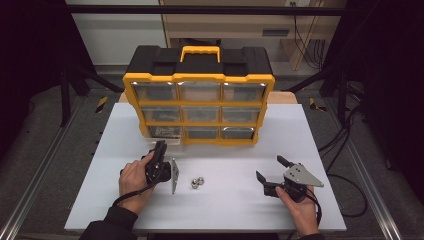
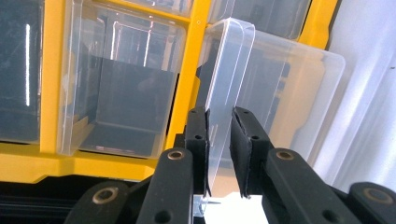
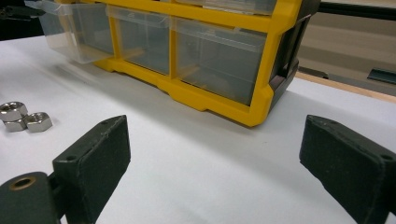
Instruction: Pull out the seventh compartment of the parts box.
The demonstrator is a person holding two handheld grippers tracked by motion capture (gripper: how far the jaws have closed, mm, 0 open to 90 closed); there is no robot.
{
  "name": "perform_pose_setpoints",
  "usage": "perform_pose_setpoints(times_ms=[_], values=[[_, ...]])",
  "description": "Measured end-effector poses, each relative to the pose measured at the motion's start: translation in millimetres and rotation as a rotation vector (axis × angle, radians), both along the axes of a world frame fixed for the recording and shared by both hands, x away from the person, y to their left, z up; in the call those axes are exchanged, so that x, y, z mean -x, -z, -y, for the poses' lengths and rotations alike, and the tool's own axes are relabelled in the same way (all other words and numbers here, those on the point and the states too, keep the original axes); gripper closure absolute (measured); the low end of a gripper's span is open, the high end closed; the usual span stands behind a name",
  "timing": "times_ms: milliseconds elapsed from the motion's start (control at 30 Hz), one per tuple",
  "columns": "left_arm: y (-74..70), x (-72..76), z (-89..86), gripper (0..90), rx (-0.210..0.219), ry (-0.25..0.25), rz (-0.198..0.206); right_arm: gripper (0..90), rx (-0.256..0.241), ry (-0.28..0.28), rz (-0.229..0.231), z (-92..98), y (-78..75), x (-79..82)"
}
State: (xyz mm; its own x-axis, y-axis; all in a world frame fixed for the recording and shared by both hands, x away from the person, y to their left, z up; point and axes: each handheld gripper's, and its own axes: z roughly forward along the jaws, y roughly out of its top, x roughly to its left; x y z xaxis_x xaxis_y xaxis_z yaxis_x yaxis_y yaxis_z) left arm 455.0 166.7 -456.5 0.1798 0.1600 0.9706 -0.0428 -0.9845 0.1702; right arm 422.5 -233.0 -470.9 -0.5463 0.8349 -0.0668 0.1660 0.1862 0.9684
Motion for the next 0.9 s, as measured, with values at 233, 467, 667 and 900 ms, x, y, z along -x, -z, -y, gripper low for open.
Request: perform_pose_setpoints(times_ms=[233,467,667,900], values=[[-0.3,3.7,-0.8,76.8,0.008,0.001,-0.001,8.7,0.001,-0.008,0.005,-1.0,0.3,-0.2],[0.0,7.8,-1.1,76.7,0.014,0.001,-0.002,8.7,0.009,-0.009,0.003,-1.5,0.5,-0.3],[0.2,11.5,-1.1,76.7,0.016,0.004,0.002,8.7,0.006,-0.005,0.002,-1.0,0.3,-0.3],[0.6,16.1,-0.1,76.6,0.018,0.003,0.01,8.7,0.003,-0.006,0.001,-1.1,0.3,-0.2]])
